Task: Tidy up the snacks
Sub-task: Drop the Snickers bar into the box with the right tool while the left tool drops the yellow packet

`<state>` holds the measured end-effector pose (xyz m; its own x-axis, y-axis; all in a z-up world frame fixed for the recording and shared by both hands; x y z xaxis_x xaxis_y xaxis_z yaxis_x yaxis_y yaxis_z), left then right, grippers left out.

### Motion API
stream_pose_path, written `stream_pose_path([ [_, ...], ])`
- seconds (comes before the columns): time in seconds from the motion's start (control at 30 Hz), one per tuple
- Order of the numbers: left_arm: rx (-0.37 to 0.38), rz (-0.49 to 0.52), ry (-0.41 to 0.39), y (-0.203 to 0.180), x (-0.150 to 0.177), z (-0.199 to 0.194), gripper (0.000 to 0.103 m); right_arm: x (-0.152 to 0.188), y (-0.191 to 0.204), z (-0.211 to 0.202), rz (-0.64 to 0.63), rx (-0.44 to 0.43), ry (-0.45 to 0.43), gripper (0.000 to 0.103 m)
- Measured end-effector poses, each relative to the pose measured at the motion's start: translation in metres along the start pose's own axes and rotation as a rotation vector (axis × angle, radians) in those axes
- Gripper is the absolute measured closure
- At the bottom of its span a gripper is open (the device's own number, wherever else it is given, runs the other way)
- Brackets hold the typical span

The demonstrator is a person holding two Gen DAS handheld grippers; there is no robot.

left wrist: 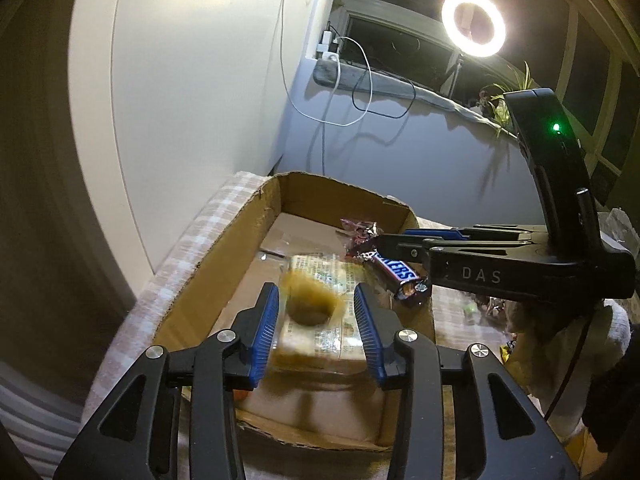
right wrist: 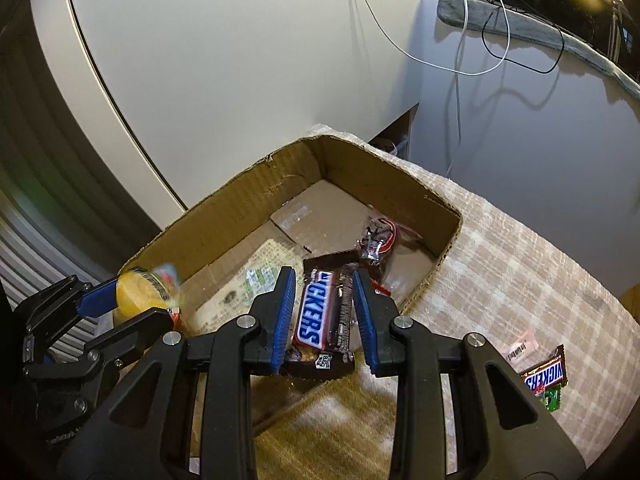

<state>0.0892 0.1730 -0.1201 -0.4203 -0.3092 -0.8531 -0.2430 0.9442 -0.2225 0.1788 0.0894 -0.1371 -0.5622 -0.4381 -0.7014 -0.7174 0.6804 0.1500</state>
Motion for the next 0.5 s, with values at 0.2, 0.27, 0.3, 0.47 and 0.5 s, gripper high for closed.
stream_pose_path([
  [0.2,-0.015,0.007,-0.005,0.001,-0.001,-0.001,0.048,-0.004,0.003,-0.004,-0.018,0.019,-0.026,0.035],
  [0.27,-0.020,0.010,-0.012,0.000,-0.001,-0.002,0.043,-0.006,0.003,-0.006,-0.020,0.033,-0.035,0.025],
  [0.3,-0.023,0.010,-0.015,0.001,-0.001,-0.003,0.042,-0.006,0.003,-0.007,-0.020,0.036,-0.039,0.022],
  [0.47,-0.028,0.008,-0.017,0.002,-0.002,-0.003,0.036,-0.011,0.002,-0.011,-0.014,0.046,-0.063,0.013],
  [0.5,-0.029,0.007,-0.018,0.002,-0.002,-0.003,0.036,-0.011,0.002,-0.012,-0.012,0.043,-0.064,0.013],
])
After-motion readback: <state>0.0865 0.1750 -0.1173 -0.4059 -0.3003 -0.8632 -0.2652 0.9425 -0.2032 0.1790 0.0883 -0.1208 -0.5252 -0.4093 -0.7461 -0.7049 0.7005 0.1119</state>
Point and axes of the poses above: each gripper's, at about its wrist camera, not at the fingertips, and z roughly the way its jaws point, y to its left, x to its underside, the point moved 2 cm from there along z, roughly the way its jaws point, and after that the axes turned 11 degrees about -y, right-handed, at the moved point
